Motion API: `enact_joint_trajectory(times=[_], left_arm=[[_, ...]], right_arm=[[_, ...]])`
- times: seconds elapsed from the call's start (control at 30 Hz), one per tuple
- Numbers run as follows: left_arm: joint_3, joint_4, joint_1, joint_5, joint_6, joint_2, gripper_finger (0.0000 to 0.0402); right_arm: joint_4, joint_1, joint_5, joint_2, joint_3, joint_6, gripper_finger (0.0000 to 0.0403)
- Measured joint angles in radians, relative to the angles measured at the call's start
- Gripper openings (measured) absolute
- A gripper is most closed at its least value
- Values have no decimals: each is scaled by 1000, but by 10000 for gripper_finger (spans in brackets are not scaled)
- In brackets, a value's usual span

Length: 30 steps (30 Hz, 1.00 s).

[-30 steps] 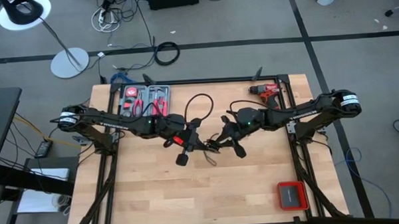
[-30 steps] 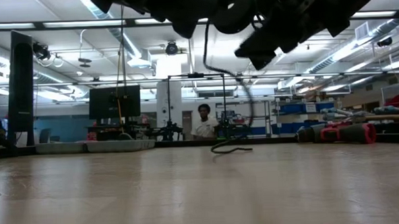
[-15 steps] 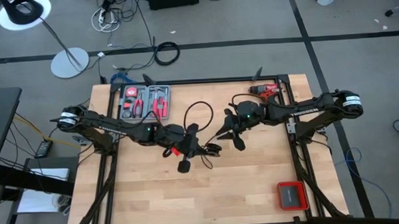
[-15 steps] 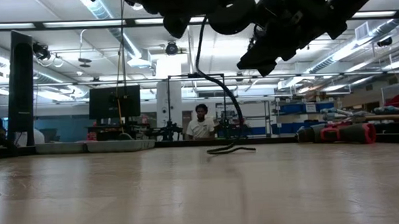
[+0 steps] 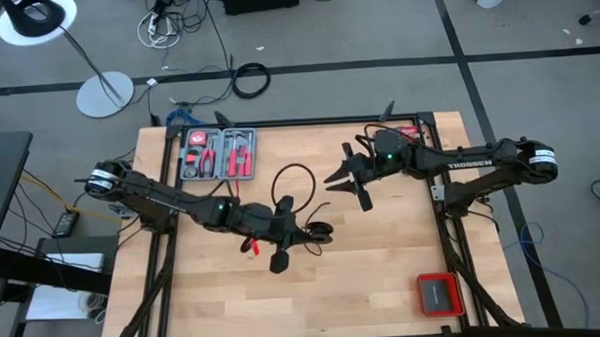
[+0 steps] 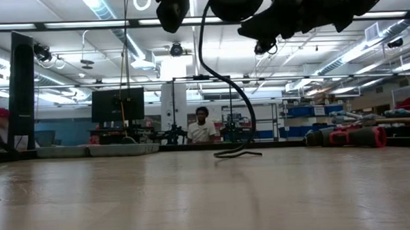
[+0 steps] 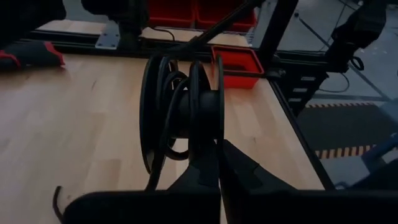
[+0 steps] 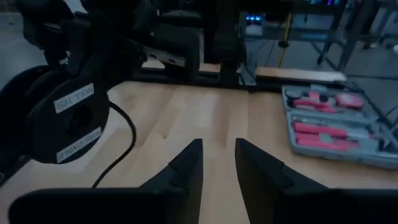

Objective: Coil cords
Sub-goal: Coil the black wire on the black spool

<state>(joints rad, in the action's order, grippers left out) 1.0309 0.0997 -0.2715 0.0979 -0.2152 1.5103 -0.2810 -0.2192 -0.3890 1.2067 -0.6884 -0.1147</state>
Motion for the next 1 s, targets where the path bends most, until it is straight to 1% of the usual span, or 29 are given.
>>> enact_joint_trajectory(times=[0.23, 1.0], left_arm=[[0, 21, -12, 50, -25, 0, 0], [0, 21, -12, 53, -26, 0, 0]], right_arm=[[-9, -14, 4, 0, 0, -19, 93], [27, -17, 5, 1, 0, -12, 91]])
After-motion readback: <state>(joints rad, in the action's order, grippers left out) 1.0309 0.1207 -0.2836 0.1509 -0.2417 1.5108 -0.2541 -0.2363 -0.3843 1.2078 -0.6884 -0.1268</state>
